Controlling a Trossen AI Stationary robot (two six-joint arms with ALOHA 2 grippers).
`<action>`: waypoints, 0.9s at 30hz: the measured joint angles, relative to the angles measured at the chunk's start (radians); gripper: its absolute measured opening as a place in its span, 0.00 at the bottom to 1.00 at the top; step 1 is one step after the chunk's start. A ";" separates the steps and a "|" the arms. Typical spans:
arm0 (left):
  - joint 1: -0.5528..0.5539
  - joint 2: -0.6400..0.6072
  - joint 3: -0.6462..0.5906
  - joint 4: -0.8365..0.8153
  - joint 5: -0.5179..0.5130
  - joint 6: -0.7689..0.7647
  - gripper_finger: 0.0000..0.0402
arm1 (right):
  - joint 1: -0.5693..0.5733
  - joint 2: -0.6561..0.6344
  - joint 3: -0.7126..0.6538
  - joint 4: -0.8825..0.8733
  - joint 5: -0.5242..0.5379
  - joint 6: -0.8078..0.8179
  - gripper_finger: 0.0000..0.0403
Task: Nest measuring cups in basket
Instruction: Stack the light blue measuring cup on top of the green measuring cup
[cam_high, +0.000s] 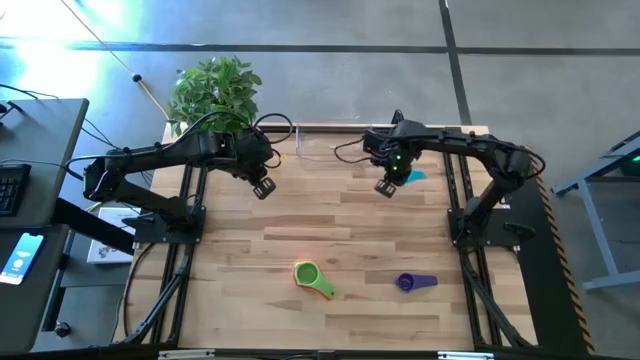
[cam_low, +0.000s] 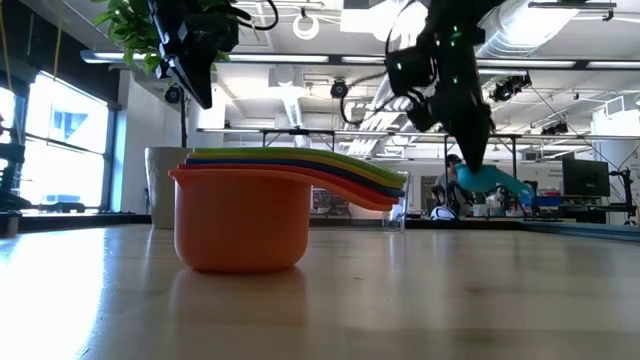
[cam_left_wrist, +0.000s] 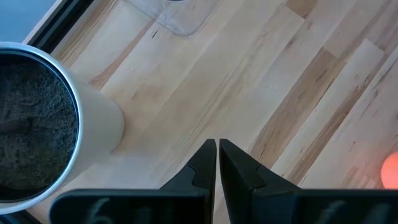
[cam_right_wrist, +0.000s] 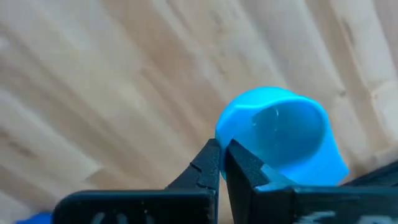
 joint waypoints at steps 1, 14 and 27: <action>-0.002 0.000 0.000 0.000 0.000 0.001 0.02 | 0.022 0.000 0.021 -0.016 -0.004 0.035 0.00; -0.011 0.000 0.000 -0.003 0.085 0.209 0.02 | 0.342 0.000 0.275 -0.080 -0.040 0.674 0.00; -0.167 0.000 0.000 -0.012 0.262 0.322 0.02 | 0.581 0.038 0.299 -0.016 -0.033 1.150 0.00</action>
